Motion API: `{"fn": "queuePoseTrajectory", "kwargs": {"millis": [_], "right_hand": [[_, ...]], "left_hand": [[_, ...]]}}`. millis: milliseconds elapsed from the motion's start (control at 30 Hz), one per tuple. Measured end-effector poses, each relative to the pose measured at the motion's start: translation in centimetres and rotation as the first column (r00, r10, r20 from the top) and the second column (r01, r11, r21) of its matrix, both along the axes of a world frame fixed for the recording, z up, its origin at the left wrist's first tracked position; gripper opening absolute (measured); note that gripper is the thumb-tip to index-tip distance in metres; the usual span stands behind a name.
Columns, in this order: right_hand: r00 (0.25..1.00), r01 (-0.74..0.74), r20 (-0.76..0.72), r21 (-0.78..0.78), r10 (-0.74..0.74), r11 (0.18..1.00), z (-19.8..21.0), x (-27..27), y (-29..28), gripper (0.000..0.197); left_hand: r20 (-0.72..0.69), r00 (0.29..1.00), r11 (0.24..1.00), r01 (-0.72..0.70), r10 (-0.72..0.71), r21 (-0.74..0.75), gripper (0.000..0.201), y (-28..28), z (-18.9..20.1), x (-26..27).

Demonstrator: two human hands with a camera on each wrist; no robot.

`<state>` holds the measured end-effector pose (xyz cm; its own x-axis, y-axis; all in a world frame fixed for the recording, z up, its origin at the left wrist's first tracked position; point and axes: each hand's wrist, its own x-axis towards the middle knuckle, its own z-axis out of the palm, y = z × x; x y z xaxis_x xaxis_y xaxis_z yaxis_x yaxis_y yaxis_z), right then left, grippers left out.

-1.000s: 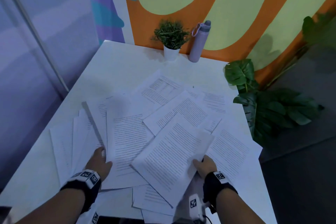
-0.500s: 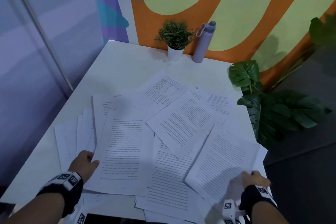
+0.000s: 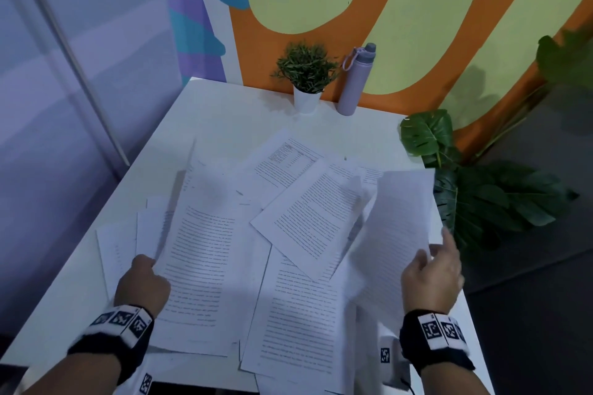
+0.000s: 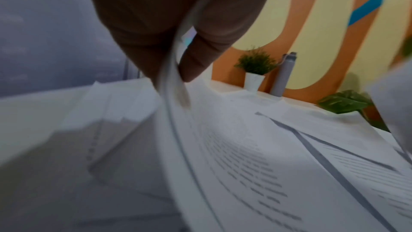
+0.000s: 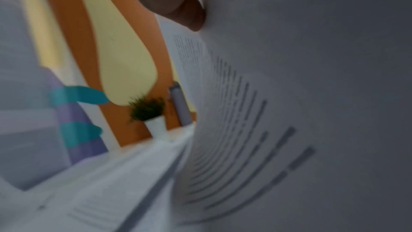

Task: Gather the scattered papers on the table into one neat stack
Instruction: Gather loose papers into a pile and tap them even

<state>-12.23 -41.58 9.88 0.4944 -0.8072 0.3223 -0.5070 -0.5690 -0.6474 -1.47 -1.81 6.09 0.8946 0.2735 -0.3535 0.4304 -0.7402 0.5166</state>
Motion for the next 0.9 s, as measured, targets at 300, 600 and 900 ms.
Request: {"fn": "queuePoseTrajectory", "kwargs": {"millis": [300,600,900], "right_hand": [[0.819,-0.271,0.428,-0.3,0.383,0.915,4.5,4.5,3.0,0.012],[0.992,-0.107,-0.007,0.451,0.123,0.886,-3.3,10.7,2.6,0.026],[0.918,0.033,-0.336,0.596,0.211,0.802,-9.4,11.3,2.3,0.021]], "left_hand": [[0.064,0.997,0.996,-0.026,0.032,-0.082,0.045,3.3,1.0,-2.5],[-0.193,0.98,0.982,-0.09,0.056,-0.169,0.056,5.8,-2.5,-3.2],[-0.136,0.991,0.996,-0.025,0.013,-0.088,0.03,3.1,-4.0,-0.9]]}}
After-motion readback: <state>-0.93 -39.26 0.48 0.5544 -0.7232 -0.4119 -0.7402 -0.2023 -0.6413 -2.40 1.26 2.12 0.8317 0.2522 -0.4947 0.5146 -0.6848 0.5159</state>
